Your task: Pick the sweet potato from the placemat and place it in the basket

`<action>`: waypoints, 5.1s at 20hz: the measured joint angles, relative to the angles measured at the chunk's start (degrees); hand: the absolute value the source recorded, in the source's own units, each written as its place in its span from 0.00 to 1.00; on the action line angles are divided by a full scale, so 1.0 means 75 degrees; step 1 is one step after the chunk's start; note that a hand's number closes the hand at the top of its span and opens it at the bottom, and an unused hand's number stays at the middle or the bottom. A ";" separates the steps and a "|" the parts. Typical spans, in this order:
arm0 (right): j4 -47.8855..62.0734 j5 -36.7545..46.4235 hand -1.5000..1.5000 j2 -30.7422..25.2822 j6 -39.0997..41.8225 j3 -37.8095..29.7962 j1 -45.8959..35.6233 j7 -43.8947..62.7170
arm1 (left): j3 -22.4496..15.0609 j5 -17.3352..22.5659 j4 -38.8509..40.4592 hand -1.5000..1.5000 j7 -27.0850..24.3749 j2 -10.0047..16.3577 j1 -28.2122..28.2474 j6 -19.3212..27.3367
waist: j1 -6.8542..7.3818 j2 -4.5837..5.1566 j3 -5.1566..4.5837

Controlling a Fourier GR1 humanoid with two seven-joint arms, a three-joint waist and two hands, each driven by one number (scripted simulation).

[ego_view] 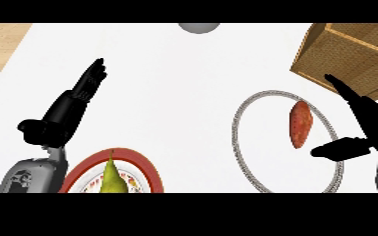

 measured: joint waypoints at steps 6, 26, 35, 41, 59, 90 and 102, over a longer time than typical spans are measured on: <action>0.0157 0.0516 0.00 0.0200 0.0053 0.0131 -0.0074 0.0120 | 0.0168 -0.0091 -0.0128 0.50 -0.0099 -0.0038 0.0202 -0.0230 | 0.0006 -0.0001 0.0000; 0.1864 0.1865 0.00 0.0816 -0.0311 0.0360 -0.0532 -0.0195 | 0.0415 -0.0438 -0.0119 0.50 0.0050 -0.0442 0.0014 -0.0454 | 0.0007 0.0002 -0.0001; 0.2564 0.1885 1.00 0.0854 -0.0233 0.0263 -0.0540 -0.0743 | 0.0583 -0.0446 -0.0172 0.50 0.0111 -0.0471 0.0017 -0.0615 | 0.0007 0.0001 -0.0001; 0.2824 0.2064 1.00 0.0741 -0.0129 0.0409 -0.0563 -0.1128 | 0.0620 -0.0456 -0.0267 0.50 0.0050 -0.0491 0.0193 -0.0701 | 0.0014 -0.0049 -0.0066; 0.2736 0.4326 1.00 0.2357 -0.1118 0.2162 -0.1678 0.1084 | 0.0677 -0.0567 0.0162 0.50 -0.0181 -0.0548 -0.0038 -0.0724 | 0.0053 -0.0024 -0.0062; -0.1075 0.3426 1.00 0.2374 -0.2366 0.1325 -0.4660 0.4772 | 0.0665 -0.0663 0.0054 0.50 -0.0029 -0.0649 -0.0061 -0.0664 | 0.0018 -0.0002 -0.0003; 0.1916 0.3267 1.00 0.1022 -0.3677 -0.0799 -0.6191 0.3577 | 0.0673 -0.0625 -0.0057 0.50 0.0010 -0.0619 -0.0082 -0.0752 | 0.0095 0.0030 -0.0001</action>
